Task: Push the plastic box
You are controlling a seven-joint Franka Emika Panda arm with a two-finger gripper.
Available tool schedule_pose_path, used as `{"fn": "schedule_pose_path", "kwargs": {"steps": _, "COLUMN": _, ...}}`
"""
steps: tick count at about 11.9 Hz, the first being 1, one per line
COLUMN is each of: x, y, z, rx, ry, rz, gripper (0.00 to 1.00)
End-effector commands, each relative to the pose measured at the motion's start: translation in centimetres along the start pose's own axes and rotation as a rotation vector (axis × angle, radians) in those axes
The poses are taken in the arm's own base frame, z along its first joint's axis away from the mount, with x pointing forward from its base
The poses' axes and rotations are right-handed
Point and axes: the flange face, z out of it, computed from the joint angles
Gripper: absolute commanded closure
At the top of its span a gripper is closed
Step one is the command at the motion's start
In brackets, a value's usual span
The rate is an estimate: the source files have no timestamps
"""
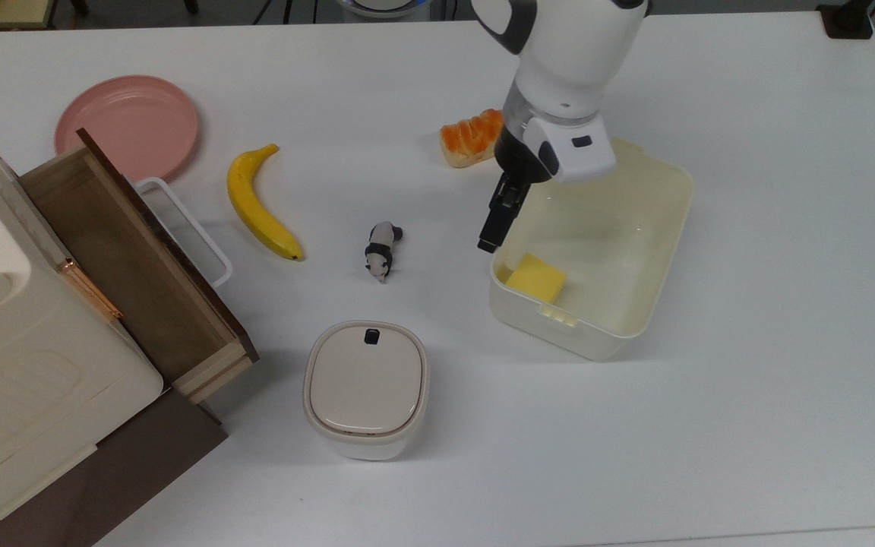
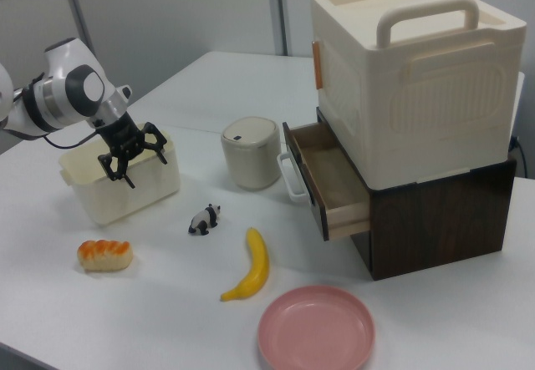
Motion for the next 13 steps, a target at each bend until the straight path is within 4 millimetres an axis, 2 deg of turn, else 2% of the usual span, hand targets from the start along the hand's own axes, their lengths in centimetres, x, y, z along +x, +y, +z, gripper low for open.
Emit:
{"fn": "schedule_pose_path", "kwargs": {"steps": 1, "x": 1.6, "y": -0.1, "z": -0.1, "rx": -0.037, "ry": -0.001, "rz": 0.013, "gripper": 0.00}}
{"fn": "schedule_pose_path", "kwargs": {"steps": 3, "x": 2.0, "y": -0.1, "z": -0.8, "rx": -0.047, "ry": 0.008, "rz": 0.012, "gripper": 0.00}}
{"fn": "schedule_pose_path", "kwargs": {"steps": 5, "x": 1.5, "y": 0.2, "z": -1.4, "rx": -0.050, "ry": 0.011, "rz": 0.020, "gripper": 0.00}}
{"fn": "schedule_pose_path", "kwargs": {"steps": 6, "x": 0.8, "y": 0.5, "z": -2.3, "rx": -0.055, "ry": 0.016, "rz": 0.035, "gripper": 0.00}}
{"fn": "schedule_pose_path", "kwargs": {"steps": 8, "x": -3.4, "y": 1.5, "z": -4.9, "rx": -0.032, "ry": -0.025, "rz": 0.096, "gripper": 0.00}}
{"fn": "schedule_pose_path", "kwargs": {"steps": 9, "x": -5.1, "y": 1.1, "z": -6.5, "rx": 0.015, "ry": -0.093, "rz": 0.116, "gripper": 0.00}}
{"fn": "schedule_pose_path", "kwargs": {"steps": 11, "x": -9.3, "y": 1.4, "z": -10.0, "rx": 0.051, "ry": -0.148, "rz": 0.177, "gripper": 0.00}}
{"fn": "schedule_pose_path", "kwargs": {"steps": 13, "x": -12.4, "y": 1.3, "z": -12.4, "rx": 0.095, "ry": -0.181, "rz": 0.228, "gripper": 0.00}}
